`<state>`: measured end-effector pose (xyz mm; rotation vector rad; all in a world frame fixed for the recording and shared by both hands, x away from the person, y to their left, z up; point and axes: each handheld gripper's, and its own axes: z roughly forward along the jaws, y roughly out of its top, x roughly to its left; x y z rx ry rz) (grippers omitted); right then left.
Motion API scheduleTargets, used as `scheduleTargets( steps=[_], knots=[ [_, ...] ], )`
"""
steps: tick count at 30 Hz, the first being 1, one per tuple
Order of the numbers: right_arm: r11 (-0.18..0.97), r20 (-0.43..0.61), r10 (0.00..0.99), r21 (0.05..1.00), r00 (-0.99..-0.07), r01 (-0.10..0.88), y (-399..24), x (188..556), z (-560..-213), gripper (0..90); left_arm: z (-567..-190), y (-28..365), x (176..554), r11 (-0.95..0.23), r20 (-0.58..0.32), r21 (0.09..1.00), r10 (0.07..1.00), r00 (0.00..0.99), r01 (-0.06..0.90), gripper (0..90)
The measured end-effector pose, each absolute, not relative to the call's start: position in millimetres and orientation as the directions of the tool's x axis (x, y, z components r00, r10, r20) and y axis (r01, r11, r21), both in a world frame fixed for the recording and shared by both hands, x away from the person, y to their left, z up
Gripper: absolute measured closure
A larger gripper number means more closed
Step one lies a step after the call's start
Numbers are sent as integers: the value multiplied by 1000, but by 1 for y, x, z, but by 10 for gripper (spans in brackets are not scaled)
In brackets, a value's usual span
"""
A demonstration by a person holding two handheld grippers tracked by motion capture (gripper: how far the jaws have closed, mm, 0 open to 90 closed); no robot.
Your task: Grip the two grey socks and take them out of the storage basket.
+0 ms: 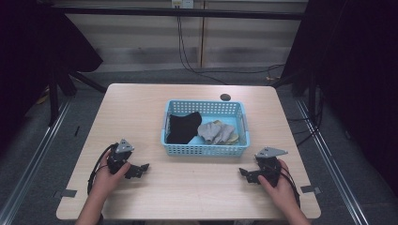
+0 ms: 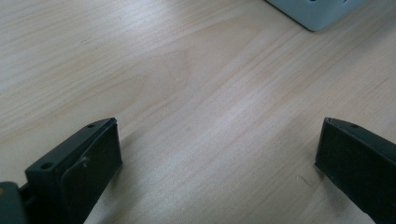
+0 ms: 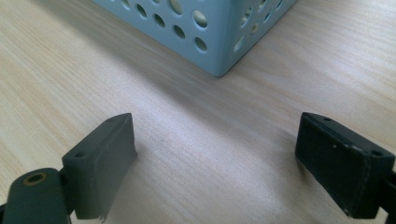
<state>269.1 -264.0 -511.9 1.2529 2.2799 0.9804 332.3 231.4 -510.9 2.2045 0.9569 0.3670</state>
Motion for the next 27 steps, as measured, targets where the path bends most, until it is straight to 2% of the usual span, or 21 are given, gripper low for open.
scheduleTargets(
  steps=[14,22,27],
  knots=[
    [363,27,842,712,-539,602,-263,269,-510,143,-511,231,334,-489,-14,697,723,691,525,0],
    [391,99,816,631,-569,670,-257,277,-489,187,-511,231,335,-491,-13,697,720,694,523,0],
    [476,137,775,515,-617,713,-252,282,-468,199,-511,231,336,-491,-17,697,718,696,522,0]
  ],
)
